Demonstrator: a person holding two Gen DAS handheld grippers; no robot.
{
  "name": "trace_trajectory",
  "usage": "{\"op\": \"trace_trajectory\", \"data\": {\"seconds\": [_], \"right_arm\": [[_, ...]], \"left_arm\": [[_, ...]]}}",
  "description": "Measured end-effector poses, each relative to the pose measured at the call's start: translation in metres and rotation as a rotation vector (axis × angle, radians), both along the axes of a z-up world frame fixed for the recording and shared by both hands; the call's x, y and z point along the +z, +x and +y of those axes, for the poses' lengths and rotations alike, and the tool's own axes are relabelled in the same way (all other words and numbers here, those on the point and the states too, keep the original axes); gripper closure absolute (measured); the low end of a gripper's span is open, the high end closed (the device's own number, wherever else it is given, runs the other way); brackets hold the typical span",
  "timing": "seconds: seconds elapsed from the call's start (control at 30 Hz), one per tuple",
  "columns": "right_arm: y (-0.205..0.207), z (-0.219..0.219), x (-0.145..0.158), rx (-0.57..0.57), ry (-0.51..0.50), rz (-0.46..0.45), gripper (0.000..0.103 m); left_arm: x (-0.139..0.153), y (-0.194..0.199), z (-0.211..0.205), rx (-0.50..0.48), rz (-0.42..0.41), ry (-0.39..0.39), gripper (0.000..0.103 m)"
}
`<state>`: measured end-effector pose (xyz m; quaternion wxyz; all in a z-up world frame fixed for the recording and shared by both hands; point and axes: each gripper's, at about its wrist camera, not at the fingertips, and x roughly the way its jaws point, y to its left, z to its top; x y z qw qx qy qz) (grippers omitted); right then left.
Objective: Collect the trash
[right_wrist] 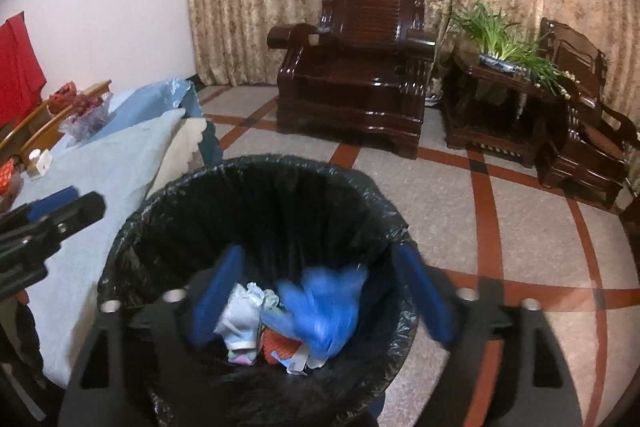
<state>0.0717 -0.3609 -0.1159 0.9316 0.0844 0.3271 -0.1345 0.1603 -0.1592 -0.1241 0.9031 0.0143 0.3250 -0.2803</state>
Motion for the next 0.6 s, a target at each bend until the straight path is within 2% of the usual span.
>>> {"op": "trace_trajectory", "data": {"seconds": [0.07, 0.13, 0.27, 0.6], "right_arm": [[-0.003, 0.000, 0.005, -0.004, 0.014, -0.020, 0.006], [-0.006, 0.002, 0.011, 0.007, 0.038, -0.033, 0.006], [-0.007, 0.010, 0.029, 0.048, 0.087, -0.041, 0.006], [-0.019, 0.059, 0.079, 0.136, 0.043, -0.090, 0.006]], "left_arm": [[0.005, -0.002, 0.008, 0.013, -0.006, -0.006, 0.018], [0.011, -0.005, 0.017, 0.034, -0.019, 0.000, 0.012], [0.029, -0.013, 0.034, 0.073, -0.042, 0.010, 0.009], [0.064, -0.041, 0.079, 0.144, -0.074, 0.015, 0.007]]}}
